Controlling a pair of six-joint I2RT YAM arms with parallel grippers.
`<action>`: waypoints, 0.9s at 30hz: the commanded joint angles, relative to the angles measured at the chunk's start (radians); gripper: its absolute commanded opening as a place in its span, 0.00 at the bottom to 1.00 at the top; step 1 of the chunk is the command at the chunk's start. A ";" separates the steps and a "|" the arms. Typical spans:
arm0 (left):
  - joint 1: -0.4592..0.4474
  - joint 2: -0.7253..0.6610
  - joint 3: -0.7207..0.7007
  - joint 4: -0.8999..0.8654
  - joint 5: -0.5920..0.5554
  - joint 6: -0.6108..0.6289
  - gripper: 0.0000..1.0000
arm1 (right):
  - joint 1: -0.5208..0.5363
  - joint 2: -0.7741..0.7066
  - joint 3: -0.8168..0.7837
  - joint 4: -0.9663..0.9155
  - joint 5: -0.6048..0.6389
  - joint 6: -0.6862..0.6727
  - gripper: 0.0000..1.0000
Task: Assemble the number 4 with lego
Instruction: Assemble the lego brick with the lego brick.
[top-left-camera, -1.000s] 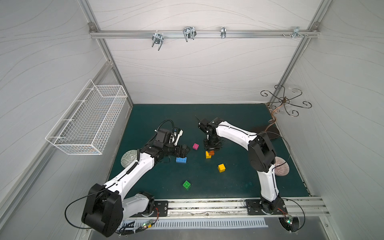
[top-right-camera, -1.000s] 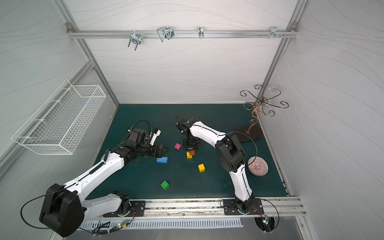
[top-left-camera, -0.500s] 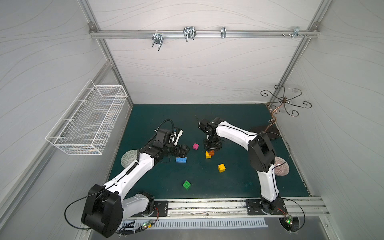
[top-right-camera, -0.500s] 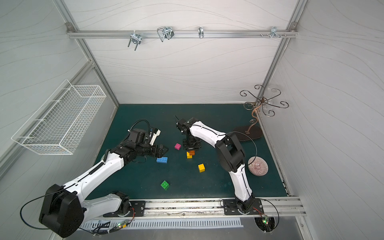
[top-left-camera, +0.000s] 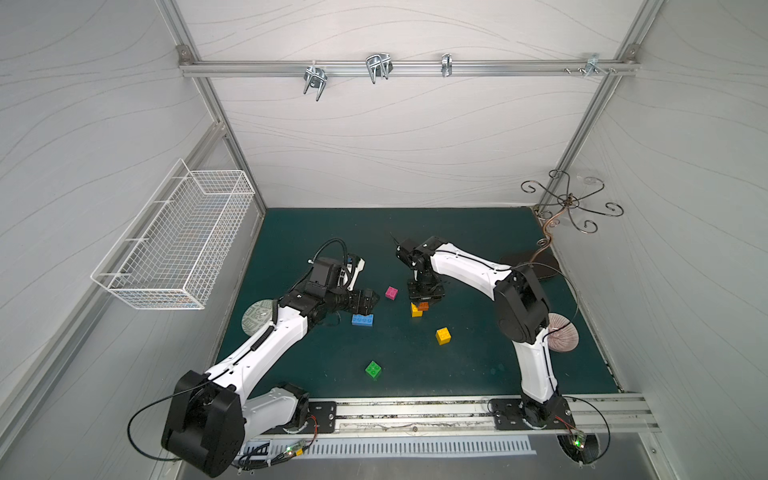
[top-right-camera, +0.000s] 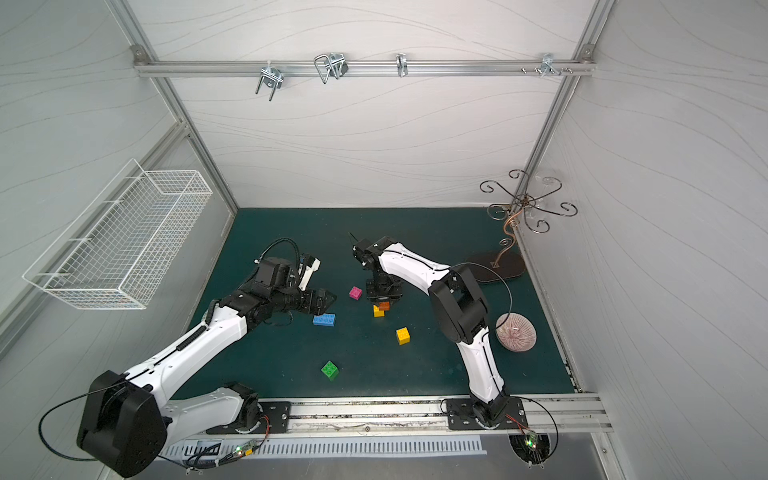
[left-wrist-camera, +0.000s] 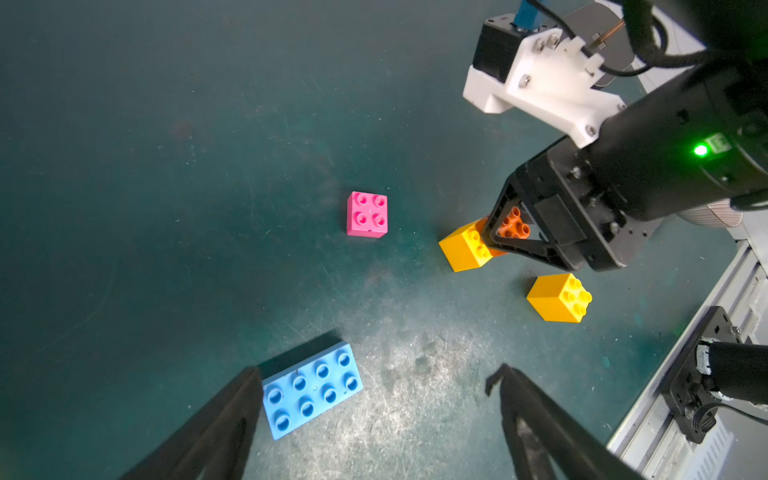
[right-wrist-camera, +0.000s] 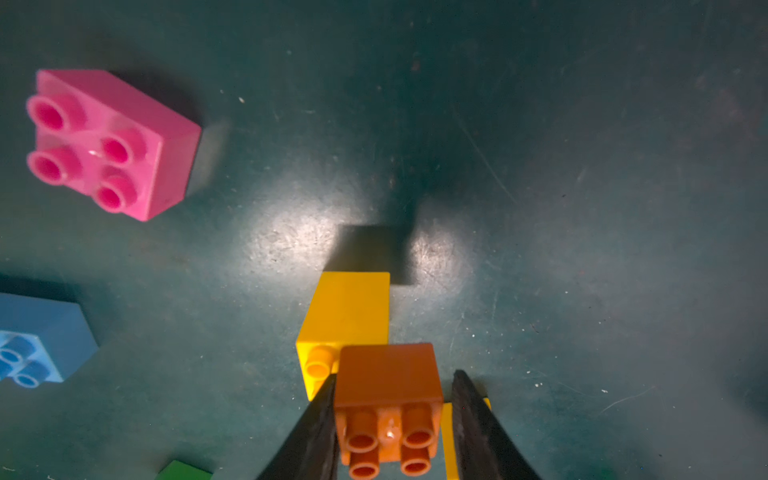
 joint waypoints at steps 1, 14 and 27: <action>-0.004 -0.017 0.014 0.011 -0.006 0.015 0.91 | 0.007 0.012 -0.030 -0.025 0.003 -0.006 0.47; -0.003 -0.003 0.023 -0.036 -0.059 0.014 0.91 | 0.006 -0.090 0.001 -0.033 -0.011 -0.006 0.57; -0.003 0.171 0.115 -0.162 -0.114 -0.139 0.90 | 0.002 -0.267 -0.047 -0.055 0.003 0.004 0.62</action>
